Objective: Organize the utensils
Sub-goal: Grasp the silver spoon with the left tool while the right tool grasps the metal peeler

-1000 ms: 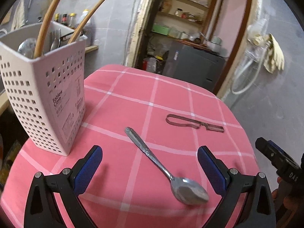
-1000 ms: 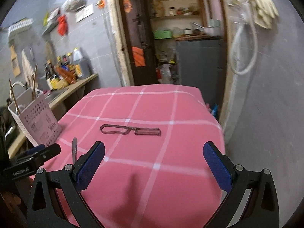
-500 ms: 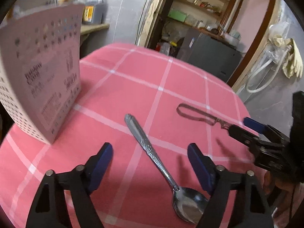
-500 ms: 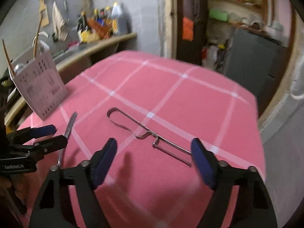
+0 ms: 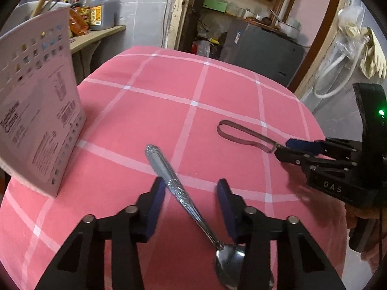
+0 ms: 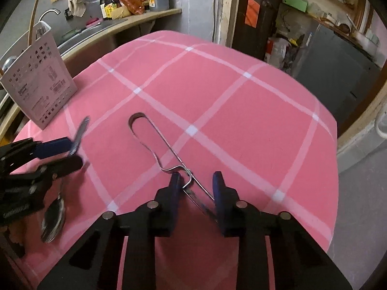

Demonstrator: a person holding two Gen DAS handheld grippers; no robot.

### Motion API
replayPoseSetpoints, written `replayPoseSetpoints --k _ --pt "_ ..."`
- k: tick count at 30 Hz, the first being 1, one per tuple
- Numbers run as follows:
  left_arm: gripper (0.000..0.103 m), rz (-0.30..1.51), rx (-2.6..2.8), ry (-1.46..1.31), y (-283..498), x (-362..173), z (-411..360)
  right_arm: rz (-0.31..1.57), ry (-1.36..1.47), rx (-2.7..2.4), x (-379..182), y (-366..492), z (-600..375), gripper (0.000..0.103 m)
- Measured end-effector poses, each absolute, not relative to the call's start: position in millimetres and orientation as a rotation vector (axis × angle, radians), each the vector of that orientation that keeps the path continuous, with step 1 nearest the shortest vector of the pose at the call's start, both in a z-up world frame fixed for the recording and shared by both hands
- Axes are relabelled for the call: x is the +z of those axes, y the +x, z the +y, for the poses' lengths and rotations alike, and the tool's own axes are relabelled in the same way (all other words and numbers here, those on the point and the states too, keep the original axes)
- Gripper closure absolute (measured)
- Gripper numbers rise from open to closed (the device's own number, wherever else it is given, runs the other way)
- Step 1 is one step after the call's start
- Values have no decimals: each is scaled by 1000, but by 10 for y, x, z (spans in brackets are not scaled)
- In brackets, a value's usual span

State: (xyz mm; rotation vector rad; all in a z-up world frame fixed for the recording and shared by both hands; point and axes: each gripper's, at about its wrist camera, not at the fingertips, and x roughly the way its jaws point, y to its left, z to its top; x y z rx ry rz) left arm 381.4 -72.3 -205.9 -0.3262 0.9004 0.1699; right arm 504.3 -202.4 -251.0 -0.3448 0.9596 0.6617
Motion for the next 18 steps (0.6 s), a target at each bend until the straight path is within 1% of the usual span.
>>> replayPoseSetpoints --k 1,3,13,18 --pt "77 907 159 -328 3826 -2058 -709 975 -336 661 -2493 5032 -2014 82" --pt "87 918 136 -347 3844 -2068 -663 1008 -308 662 -2458 4949 -2042 83" --pt "88 980 -76 -393 3823 -2090 -635 1168 -81 585 -2397 4382 -2372 88" --pt "88 1034 -157 -397 3732 -2101 -685 1205 -6 553 -2391 4116 -2557 88"
